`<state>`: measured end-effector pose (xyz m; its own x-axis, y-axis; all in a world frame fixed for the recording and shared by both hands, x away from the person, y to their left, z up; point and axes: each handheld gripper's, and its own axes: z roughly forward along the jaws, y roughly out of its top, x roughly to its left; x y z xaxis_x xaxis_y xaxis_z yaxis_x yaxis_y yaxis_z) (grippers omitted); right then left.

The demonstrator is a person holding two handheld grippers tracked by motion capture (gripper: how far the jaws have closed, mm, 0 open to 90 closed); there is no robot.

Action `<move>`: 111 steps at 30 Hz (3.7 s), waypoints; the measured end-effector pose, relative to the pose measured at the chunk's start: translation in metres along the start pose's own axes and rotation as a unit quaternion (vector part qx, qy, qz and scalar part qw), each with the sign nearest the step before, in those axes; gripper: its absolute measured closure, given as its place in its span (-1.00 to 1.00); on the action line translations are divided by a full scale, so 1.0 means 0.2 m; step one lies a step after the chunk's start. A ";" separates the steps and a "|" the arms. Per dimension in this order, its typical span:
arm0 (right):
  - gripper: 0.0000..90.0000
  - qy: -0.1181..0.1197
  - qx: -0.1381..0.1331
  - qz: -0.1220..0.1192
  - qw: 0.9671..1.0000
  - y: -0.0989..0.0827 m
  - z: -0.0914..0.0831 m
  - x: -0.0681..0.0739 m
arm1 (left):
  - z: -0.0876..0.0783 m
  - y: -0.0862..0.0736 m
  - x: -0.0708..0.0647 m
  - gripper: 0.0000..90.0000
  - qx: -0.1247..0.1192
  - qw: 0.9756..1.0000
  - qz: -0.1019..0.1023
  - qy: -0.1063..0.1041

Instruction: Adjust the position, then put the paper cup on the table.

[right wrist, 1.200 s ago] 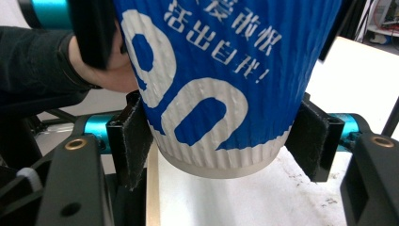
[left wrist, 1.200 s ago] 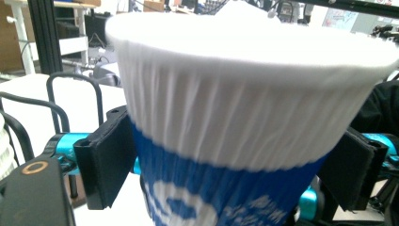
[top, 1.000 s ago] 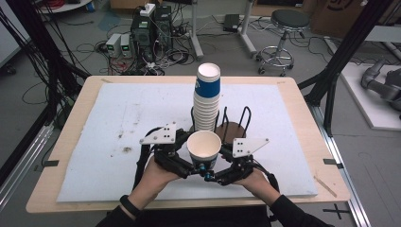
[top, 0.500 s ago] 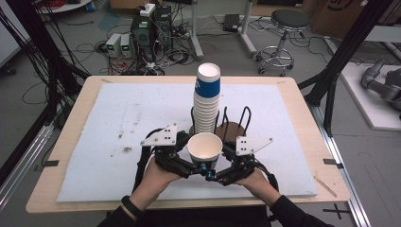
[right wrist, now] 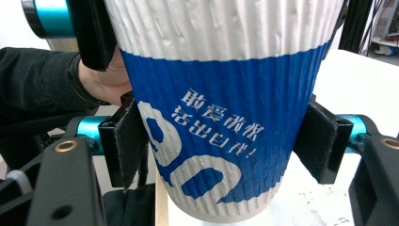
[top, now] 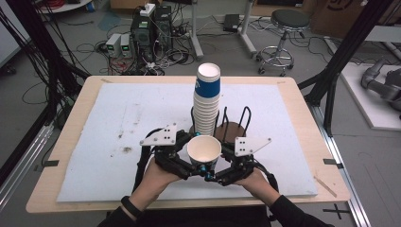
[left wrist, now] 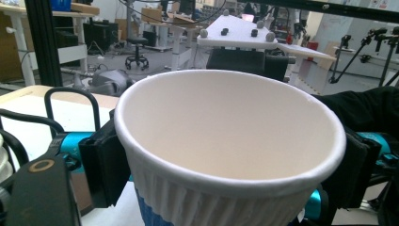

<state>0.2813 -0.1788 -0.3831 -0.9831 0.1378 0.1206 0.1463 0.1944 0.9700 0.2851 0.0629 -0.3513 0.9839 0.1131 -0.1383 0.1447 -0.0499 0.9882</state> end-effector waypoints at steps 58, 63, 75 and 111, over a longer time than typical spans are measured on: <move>-0.56 -0.167 -0.039 0.001 0.985 -0.03 -0.52 -0.13 | -0.22 -0.05 0.06 -0.51 0.008 0.997 0.034 0.069; -0.56 -0.191 -0.050 -0.001 0.980 -0.04 -0.56 -0.14 | -0.23 -0.07 0.05 -0.51 0.004 0.997 0.028 0.075; -0.56 -0.202 -0.049 -0.009 0.978 -0.05 -0.58 -0.13 | -0.24 -0.08 0.05 -0.52 0.001 0.997 0.019 0.073; -0.56 -0.219 -0.036 -0.005 0.975 -0.07 -0.59 -0.14 | -0.36 -0.04 0.05 -0.53 0.008 0.988 0.050 0.148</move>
<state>0.2946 -0.3000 -0.3755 -0.8405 0.5413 0.0241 0.1133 0.1320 0.9848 0.2859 0.1362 -0.3551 0.9199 0.3919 -0.0125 0.0525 -0.0916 0.9944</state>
